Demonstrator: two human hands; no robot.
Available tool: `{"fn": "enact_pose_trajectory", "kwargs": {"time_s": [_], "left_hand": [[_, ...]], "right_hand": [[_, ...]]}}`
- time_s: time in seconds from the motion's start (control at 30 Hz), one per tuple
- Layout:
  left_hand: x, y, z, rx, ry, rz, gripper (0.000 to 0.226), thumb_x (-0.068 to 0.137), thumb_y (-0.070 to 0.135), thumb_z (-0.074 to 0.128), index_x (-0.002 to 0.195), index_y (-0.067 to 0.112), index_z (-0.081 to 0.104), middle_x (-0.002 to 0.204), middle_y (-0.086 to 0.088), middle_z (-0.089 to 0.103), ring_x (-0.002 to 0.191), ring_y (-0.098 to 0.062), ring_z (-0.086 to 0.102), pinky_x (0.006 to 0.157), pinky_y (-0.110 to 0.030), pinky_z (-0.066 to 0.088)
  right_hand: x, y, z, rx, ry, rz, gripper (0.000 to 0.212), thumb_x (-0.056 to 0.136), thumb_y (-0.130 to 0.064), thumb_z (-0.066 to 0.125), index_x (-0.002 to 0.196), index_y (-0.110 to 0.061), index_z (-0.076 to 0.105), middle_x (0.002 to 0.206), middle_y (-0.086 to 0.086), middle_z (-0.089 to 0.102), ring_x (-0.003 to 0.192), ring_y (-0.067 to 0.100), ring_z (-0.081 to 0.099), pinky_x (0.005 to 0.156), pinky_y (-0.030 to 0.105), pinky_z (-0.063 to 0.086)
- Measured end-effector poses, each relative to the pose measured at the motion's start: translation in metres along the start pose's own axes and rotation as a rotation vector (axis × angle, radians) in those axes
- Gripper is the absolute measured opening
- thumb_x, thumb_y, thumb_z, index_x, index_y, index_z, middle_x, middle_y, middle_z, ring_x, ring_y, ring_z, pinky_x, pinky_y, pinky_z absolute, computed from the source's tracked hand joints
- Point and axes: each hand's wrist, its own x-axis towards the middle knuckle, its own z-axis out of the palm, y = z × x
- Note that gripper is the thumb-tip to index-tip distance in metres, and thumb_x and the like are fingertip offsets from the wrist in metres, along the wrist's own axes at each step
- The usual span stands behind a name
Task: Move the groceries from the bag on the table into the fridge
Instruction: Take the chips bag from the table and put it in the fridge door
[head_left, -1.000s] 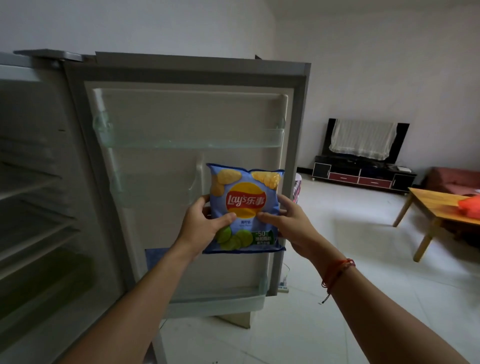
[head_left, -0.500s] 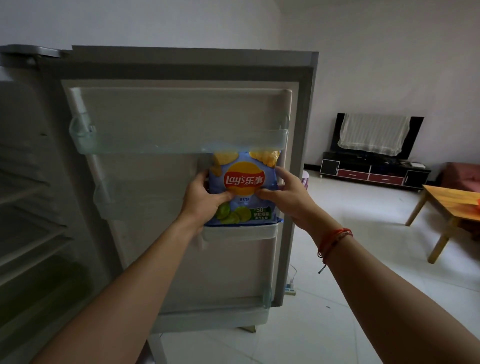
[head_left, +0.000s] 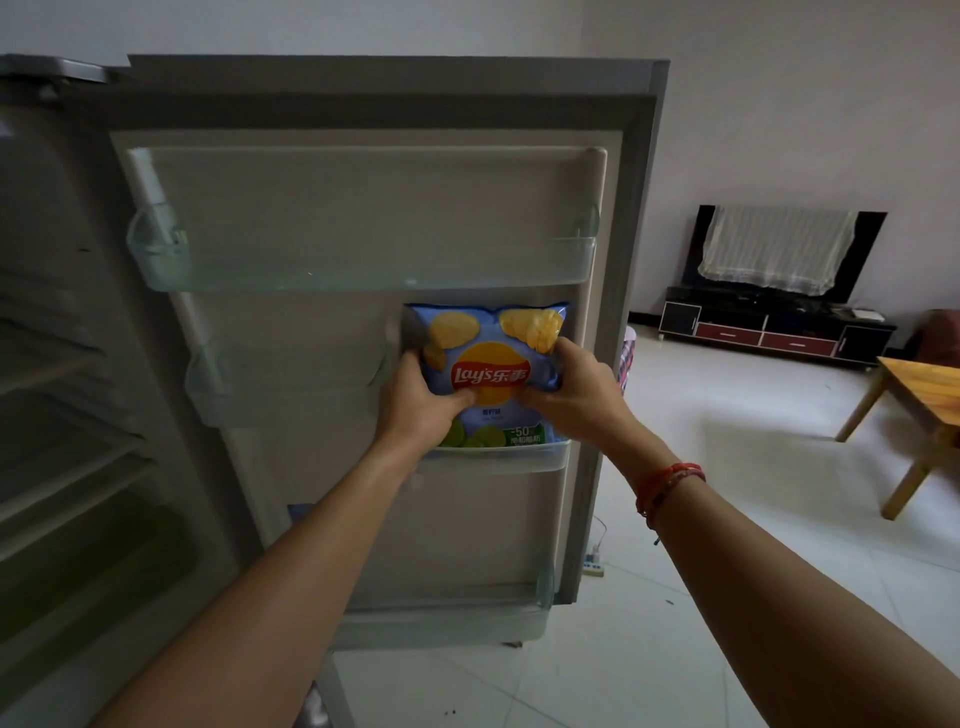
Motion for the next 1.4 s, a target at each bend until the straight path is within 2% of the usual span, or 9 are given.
{"fn": "enact_pose_trajectory", "kwargs": {"time_s": [0.17, 0.4, 0.53, 0.7, 0.9, 1.07, 1.2, 1.33, 1.4], "left_hand": [[-0.006, 0.004, 0.000, 0.049, 0.001, -0.009, 0.049, 0.076, 0.017, 0.083, 0.117, 0.014, 0.056, 0.115, -0.004, 0.066, 0.103, -0.021, 0.064, 0.086, -0.037, 0.054], [-0.016, 0.011, -0.003, 0.104, 0.000, -0.010, 0.053, 0.076, 0.024, 0.083, 0.121, 0.013, 0.056, 0.119, -0.004, 0.065, 0.106, -0.023, 0.063, 0.087, -0.038, 0.054], [-0.028, 0.018, -0.009, 0.176, -0.009, 0.040, 0.059, 0.084, 0.032, 0.076, 0.133, 0.012, 0.051, 0.130, -0.006, 0.061, 0.115, -0.025, 0.060, 0.084, -0.032, 0.049], [-0.050, 0.024, -0.016, 0.268, -0.036, 0.121, 0.058, 0.091, 0.032, 0.068, 0.141, 0.014, 0.044, 0.137, -0.003, 0.055, 0.123, -0.023, 0.054, 0.088, -0.025, 0.043], [-0.085, 0.021, -0.029, 0.555, 0.022, 0.244, 0.078, 0.088, 0.047, 0.065, 0.150, 0.012, 0.031, 0.153, -0.008, 0.033, 0.141, -0.025, 0.030, 0.104, -0.037, 0.039], [-0.111, 0.021, -0.042, 0.764, 0.076, 0.340, 0.081, 0.088, 0.057, 0.059, 0.149, 0.009, 0.034, 0.155, -0.018, 0.029, 0.141, -0.034, 0.029, 0.107, -0.046, 0.038], [-0.131, 0.019, -0.052, 0.856, 0.083, 0.376, 0.088, 0.084, 0.069, 0.037, 0.148, 0.008, 0.038, 0.155, -0.022, 0.030, 0.140, -0.038, 0.032, 0.108, -0.050, 0.035], [-0.142, 0.018, -0.059, 0.887, 0.072, 0.404, 0.088, 0.085, 0.068, 0.027, 0.147, 0.008, 0.039, 0.154, -0.023, 0.031, 0.142, -0.038, 0.030, 0.110, -0.051, 0.032], [-0.143, 0.019, -0.059, 0.887, 0.063, 0.404, 0.087, 0.085, 0.068, 0.027, 0.148, 0.010, 0.038, 0.155, -0.022, 0.030, 0.142, -0.037, 0.029, 0.111, -0.050, 0.031]], "right_hand": [[0.004, 0.001, 0.000, -0.065, -0.049, 0.029, 0.050, 0.086, -0.022, 0.077, 0.132, -0.014, 0.058, 0.127, 0.007, 0.067, 0.113, 0.026, 0.064, 0.085, 0.030, 0.050], [-0.003, -0.002, -0.002, -0.107, -0.049, 0.034, 0.042, 0.088, -0.027, 0.075, 0.126, -0.014, 0.061, 0.119, 0.005, 0.069, 0.105, 0.024, 0.066, 0.083, 0.032, 0.053], [-0.015, -0.005, -0.008, -0.159, -0.023, 0.011, 0.034, 0.090, -0.033, 0.072, 0.118, -0.017, 0.059, 0.110, 0.004, 0.071, 0.096, 0.024, 0.068, 0.085, 0.046, 0.059], [-0.042, -0.014, -0.015, -0.246, -0.012, -0.026, 0.053, 0.097, -0.036, 0.065, 0.142, -0.017, 0.044, 0.131, 0.012, 0.063, 0.114, 0.030, 0.062, 0.093, 0.048, 0.055], [-0.077, -0.020, -0.019, -0.446, 0.020, -0.018, 0.067, 0.096, -0.056, 0.055, 0.153, -0.029, 0.031, 0.138, 0.017, 0.051, 0.119, 0.032, 0.054, 0.090, 0.044, 0.052], [-0.107, -0.021, -0.022, -0.626, 0.050, -0.019, 0.073, 0.096, -0.065, 0.046, 0.157, -0.033, 0.025, 0.160, 0.018, 0.028, 0.145, 0.039, 0.030, 0.111, 0.055, 0.037], [-0.130, -0.021, -0.025, -0.681, 0.061, -0.035, 0.074, 0.096, -0.067, 0.043, 0.159, -0.037, 0.020, 0.167, 0.017, 0.013, 0.152, 0.039, 0.015, 0.118, 0.057, 0.027], [-0.143, -0.023, -0.028, -0.695, 0.049, -0.030, 0.079, 0.089, -0.075, 0.027, 0.159, -0.040, 0.015, 0.167, 0.017, 0.013, 0.153, 0.039, 0.015, 0.118, 0.057, 0.025], [-0.146, -0.023, -0.030, -0.700, 0.047, -0.030, 0.078, 0.091, -0.074, 0.028, 0.159, -0.040, 0.014, 0.166, 0.017, 0.016, 0.151, 0.039, 0.019, 0.116, 0.056, 0.029]]}}
